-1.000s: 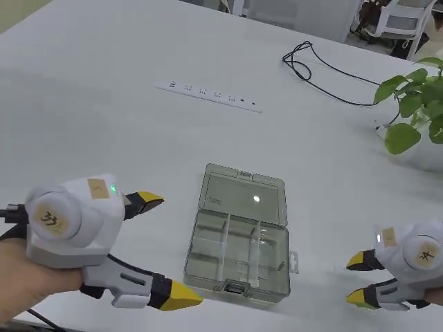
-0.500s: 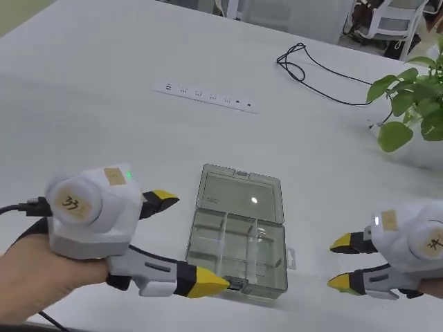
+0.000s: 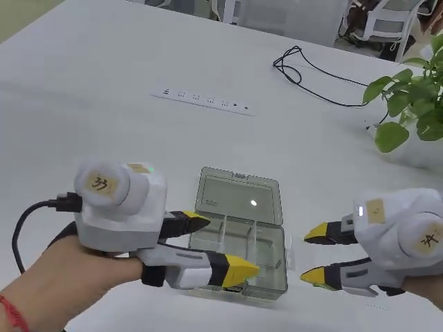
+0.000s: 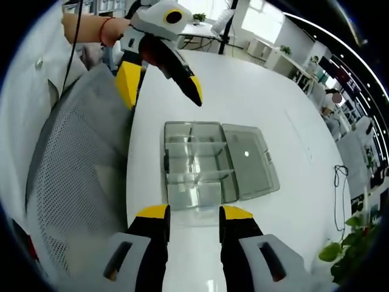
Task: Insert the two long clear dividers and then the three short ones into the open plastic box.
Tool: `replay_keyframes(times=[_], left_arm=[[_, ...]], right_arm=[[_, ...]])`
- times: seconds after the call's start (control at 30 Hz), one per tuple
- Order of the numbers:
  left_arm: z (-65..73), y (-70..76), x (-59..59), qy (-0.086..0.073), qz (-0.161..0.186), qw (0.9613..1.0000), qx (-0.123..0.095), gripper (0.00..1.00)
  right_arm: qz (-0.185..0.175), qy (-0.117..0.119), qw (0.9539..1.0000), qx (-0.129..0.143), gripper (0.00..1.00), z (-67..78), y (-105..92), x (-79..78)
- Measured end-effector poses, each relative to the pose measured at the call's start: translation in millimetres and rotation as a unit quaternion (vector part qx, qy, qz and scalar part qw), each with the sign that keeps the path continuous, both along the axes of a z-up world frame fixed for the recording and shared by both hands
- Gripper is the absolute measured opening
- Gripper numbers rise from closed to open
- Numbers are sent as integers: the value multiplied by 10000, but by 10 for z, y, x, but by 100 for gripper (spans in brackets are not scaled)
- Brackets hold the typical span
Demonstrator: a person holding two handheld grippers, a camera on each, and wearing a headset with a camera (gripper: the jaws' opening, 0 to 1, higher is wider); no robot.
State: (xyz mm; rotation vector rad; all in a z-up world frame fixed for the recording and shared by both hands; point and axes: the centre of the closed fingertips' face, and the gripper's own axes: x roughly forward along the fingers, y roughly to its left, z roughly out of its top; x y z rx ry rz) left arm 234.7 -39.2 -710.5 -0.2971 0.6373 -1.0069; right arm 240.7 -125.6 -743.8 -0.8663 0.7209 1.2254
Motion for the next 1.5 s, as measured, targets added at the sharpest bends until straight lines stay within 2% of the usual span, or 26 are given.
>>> replay_keyframes(times=[0.07, 0.1, 0.2, 0.3, 0.43, 0.5, 0.67, 0.8, 0.97, 1.5], left_arm=[[49, -35, 25, 74, 82, 9998, -188, 60], [49, -47, 28, 162, 110, 9996, -219, 59], [56, -84, 39, 284, 146, 9990, -306, 55], [80, -152, 23, 533, 170, 9971, -514, 48], [75, -224, 13, 703, 173, 9954, -633, 44], [72, -269, -6, 843, 154, 9937, -725, 42], [49, -351, -61, 1091, 103, 9902, -865, 33], [63, -377, -81, 1187, 107, 9879, -996, 28], [65, -375, -110, 1259, 72, 9864, -1058, 14], [109, -403, -154, 1444, 8, 9815, -1261, 0]], right_arm=[[50, -34, 10000, 20, 33, 32, 63, -21], [71, -55, 10000, 23, 33, 46, 87, -26], [120, -123, 9998, 92, 33, 135, 199, -47], [139, -142, 9996, 196, 33, 208, 295, -68], [246, -219, 9993, 201, 33, 258, 386, -108], [328, -274, 9989, 169, 33, 274, 418, -127], [414, -343, 9983, 203, 33, 369, 498, -156], [477, -403, 9979, 180, 33, 411, 531, -173], [539, -448, 9974, 158, 33, 423, 545, -198], [724, -561, 9958, -22, 33, 446, 551, -242]])
